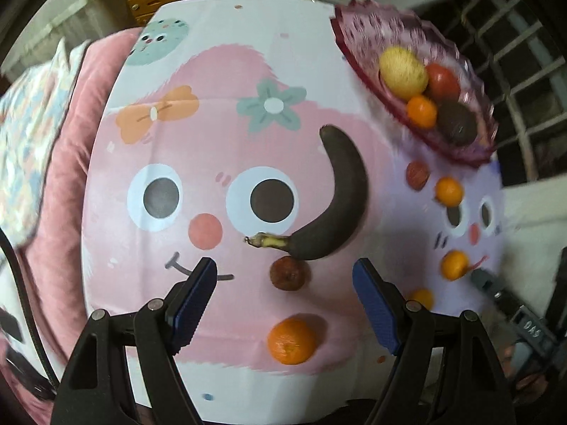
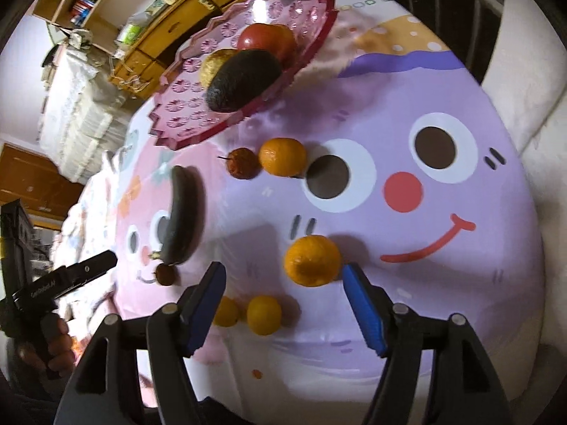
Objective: Organize fruits
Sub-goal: 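Grasp the black banana with the left tool while the right tool grasps a mandarin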
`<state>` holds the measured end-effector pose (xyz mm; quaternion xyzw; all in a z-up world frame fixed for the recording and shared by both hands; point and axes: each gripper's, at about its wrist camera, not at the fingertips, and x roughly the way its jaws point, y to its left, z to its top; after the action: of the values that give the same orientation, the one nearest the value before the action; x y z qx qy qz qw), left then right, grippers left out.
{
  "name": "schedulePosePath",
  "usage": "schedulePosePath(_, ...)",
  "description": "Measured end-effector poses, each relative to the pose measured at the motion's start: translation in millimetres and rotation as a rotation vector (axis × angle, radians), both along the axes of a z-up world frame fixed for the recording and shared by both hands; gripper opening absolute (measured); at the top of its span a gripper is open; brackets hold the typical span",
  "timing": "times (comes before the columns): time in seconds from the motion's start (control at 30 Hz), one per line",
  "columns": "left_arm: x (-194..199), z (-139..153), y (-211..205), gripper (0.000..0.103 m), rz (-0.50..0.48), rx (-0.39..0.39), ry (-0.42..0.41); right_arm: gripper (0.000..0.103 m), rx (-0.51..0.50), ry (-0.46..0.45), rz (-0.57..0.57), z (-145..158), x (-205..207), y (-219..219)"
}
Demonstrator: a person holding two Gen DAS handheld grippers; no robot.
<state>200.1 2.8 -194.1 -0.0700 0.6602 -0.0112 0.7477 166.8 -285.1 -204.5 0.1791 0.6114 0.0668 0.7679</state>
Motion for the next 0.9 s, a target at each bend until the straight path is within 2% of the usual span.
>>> schedulePosePath(0.33,22.9,-22.7,-35.2,0.078,-0.211,0.026,0.062,0.069,-0.179,0.01,-0.005,-6.0,1.2,20.6)
schedulePosePath(0.57,40.8,-50.1,-54.2,0.078,-0.27,0.029,0.128,0.069,-0.27,0.022,0.011,-12.9,3.6,30.9)
schedulePosePath(0.77,49.1,-61.0,-62.7,0.078,-0.29,0.038,0.11,0.069,-0.316,0.024,0.058,-20.3,5.9,39.2)
schedulePosePath(0.9,52.0,-64.6,-66.2,0.069,-0.295,0.044,0.097,0.066,-0.322,0.03,0.071,-24.1,8.0,40.2)
